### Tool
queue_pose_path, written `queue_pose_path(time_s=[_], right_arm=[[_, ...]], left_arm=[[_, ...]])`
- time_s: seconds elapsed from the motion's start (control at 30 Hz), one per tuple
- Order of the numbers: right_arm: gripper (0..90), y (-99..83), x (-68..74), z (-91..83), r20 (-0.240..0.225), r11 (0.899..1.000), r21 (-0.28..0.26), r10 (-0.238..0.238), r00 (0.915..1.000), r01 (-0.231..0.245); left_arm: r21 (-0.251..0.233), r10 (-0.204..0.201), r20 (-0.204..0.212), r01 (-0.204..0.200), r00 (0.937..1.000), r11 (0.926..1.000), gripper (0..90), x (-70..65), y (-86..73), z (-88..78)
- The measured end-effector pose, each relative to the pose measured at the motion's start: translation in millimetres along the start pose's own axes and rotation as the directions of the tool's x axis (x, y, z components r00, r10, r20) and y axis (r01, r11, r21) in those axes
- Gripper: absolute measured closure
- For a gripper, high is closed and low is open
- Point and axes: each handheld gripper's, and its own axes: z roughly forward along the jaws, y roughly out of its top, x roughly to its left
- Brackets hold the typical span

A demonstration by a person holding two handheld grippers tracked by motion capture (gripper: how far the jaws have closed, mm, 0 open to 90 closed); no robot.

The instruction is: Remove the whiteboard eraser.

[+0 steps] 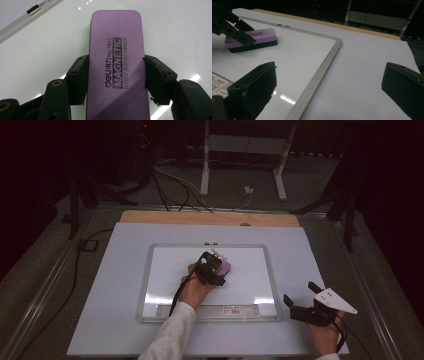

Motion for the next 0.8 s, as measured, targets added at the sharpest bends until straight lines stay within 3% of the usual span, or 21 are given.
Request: queue_pose_path(time_s=[0.1,0.47,0.6,0.8], right_arm=[[0.0,-0.1,-0.5,-0.4,0.000,1.000,-0.002,0.000,1.0000,0.000],[0.0,-0.2,-0.2,0.4,-0.001,1.000,0.001,0.003,1.0000,-0.003],[0.0,0.0,1.0,1.3,-0.005,1.000,0.003,-0.002,1.0000,0.002],[0.0,-0.4,-0.5,1.2,0.000,1.000,0.002,0.002,1.0000,-0.002]], left_arm=[[0.003,-0.003,-0.017,0.003,0.9999,1.0000,42.0,2.0,-1.2,-1.0],[0.000,-0.070,-0.044,0.070,0.9965,0.9975,42.0,22.8,-19.6,-10.8],[-0.022,-0.090,-0.034,0.089,0.9954,0.9958,42.0,26.7,-28.5,-15.5],[-0.059,-0.135,-0.057,0.131,0.9892,0.9896,42.0,36.2,-42.7,-26.2]])
